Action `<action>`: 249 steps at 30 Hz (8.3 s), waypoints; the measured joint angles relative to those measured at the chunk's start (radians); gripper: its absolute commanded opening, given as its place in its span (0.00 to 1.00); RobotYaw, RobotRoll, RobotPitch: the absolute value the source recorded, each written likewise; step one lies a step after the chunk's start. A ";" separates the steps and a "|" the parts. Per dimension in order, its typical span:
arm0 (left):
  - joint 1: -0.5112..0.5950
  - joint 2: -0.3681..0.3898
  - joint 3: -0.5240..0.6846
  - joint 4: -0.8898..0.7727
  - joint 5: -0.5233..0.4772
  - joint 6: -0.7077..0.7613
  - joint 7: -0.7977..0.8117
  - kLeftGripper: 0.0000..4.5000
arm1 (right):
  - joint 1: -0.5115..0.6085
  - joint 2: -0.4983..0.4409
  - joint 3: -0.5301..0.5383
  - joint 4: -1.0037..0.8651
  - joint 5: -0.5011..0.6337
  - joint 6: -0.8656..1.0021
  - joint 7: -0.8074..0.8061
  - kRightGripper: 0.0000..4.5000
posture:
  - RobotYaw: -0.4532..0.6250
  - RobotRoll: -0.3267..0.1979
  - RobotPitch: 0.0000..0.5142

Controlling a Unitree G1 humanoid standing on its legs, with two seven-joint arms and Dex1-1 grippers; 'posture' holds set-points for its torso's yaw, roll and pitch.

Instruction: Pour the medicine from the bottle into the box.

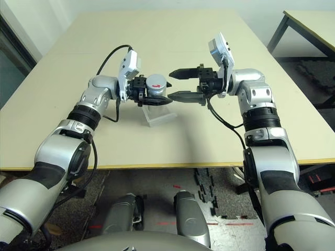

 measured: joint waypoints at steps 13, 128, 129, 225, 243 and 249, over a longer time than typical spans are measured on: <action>0.001 -0.004 -0.010 -0.001 0.003 0.002 -0.005 0.61 | -0.031 0.061 0.021 0.027 -0.003 -0.031 -0.051 1.00 | 0.19 0.62 0.15; 0.051 0.082 0.111 -0.043 -0.049 0.110 0.099 0.61 | 0.203 -0.105 -0.242 0.321 -0.108 -0.048 -1.034 0.57 | 0.20 0.62 0.12; 0.051 0.084 0.111 -0.043 -0.049 0.110 0.099 0.61 | 0.202 -0.100 -0.241 0.327 -0.110 -0.050 -1.026 0.57 | 0.20 0.62 0.12; -0.442 0.058 -1.119 0.343 1.470 -0.635 1.417 0.61 | 0.260 -0.035 -0.009 -0.071 -0.033 -0.072 -0.374 1.00 | 0.18 0.62 0.14; -0.457 0.035 -0.804 0.392 1.166 -0.620 1.074 0.61 | 0.262 -0.049 -0.003 -0.062 -0.049 -0.114 -0.375 1.00 | 0.20 0.62 0.13; -0.393 0.031 -0.305 0.389 0.669 -0.368 0.616 0.61 | 0.262 -0.053 0.024 -0.030 -0.092 -0.182 -0.337 1.00 | 0.21 0.62 0.13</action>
